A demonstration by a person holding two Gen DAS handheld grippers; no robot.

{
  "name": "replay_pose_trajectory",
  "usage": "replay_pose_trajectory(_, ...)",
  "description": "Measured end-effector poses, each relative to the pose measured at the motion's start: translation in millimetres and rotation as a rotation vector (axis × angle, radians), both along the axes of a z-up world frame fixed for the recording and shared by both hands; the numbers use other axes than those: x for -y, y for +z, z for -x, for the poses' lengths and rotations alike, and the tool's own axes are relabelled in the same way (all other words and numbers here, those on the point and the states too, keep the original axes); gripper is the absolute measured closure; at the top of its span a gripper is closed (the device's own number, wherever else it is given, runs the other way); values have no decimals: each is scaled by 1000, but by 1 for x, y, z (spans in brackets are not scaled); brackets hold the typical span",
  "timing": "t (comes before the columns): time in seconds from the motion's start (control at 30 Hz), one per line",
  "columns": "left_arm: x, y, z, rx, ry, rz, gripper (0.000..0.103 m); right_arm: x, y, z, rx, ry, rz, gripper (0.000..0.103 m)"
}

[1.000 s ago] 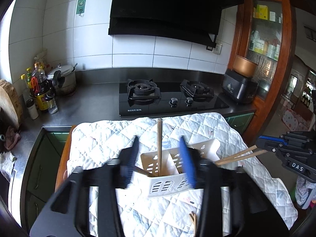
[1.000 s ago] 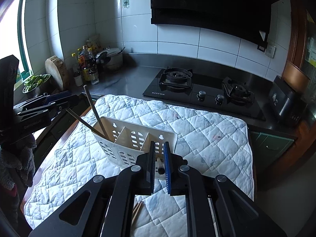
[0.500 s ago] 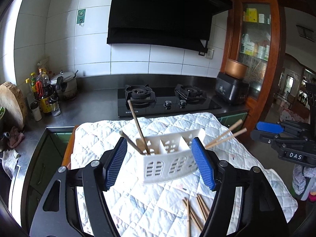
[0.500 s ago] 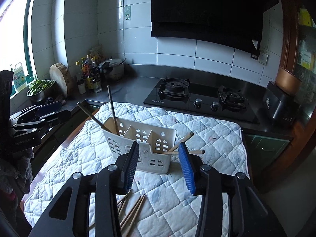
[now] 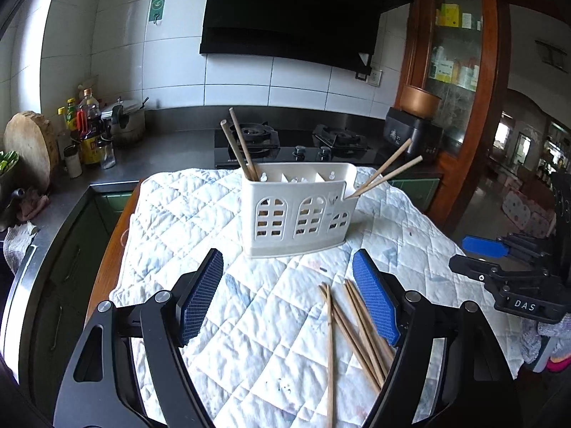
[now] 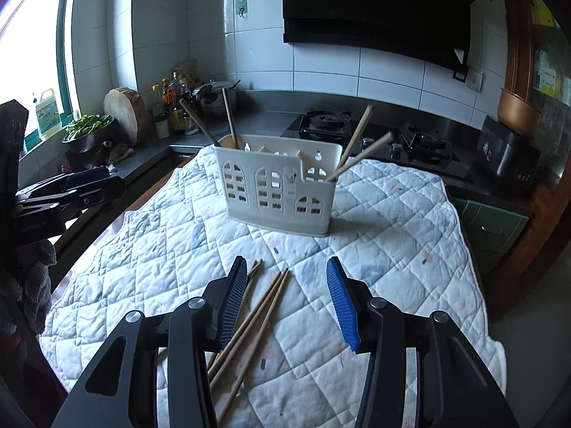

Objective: Organize utensils
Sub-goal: 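Move both open tools down toward the loose chopsticks on the cloth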

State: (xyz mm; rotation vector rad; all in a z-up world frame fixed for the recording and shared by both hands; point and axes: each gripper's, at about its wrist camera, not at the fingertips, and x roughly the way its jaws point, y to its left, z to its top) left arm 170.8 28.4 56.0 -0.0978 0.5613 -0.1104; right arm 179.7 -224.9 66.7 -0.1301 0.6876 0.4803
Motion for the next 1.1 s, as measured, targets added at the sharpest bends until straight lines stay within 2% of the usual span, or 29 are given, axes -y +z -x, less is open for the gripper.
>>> replay_pose_trajectory(0.4,4,-50,42,-69,15,7,28,-2,-67,49,-104,-39,-24,61)
replay_pose_trajectory(0.7,0,-77,54,-130,30,41,28,-7,-105,63,-175,-79,-39,71)
replay_pose_trajectory(1.1,-6,-98,59,-177,49,56,28,-19,-127,58,-235,-90,-65,85)
